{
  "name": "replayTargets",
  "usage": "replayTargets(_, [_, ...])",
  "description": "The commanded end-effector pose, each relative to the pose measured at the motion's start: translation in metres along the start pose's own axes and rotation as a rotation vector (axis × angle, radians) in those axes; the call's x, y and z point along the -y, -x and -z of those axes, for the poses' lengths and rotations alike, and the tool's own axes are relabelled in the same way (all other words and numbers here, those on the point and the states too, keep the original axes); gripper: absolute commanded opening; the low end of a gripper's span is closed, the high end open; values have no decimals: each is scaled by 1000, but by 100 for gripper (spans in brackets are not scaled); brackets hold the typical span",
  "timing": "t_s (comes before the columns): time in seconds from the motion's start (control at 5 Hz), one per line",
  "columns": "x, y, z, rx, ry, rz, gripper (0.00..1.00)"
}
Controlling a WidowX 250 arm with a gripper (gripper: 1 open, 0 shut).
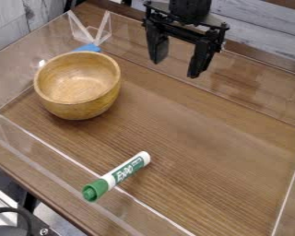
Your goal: Put the blue block in the brown bowl
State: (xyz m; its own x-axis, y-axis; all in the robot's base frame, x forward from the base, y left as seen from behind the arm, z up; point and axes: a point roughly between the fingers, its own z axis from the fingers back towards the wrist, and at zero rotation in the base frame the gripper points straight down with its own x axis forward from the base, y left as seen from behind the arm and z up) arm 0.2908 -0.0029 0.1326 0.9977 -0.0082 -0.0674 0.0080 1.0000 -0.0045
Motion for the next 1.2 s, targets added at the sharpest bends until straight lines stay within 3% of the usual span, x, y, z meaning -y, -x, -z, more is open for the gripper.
replayTargets(0.0, [-8,-1,4,-10,-8,80,100])
replayTargets(0.4, [-62,-16,-1,11,-35,418,100])
replayTargets(0.6, [-93,-20,-5,22,-58,544,100])
replayTargets(1.0, [-110,-25,0,32,-76,614,100])
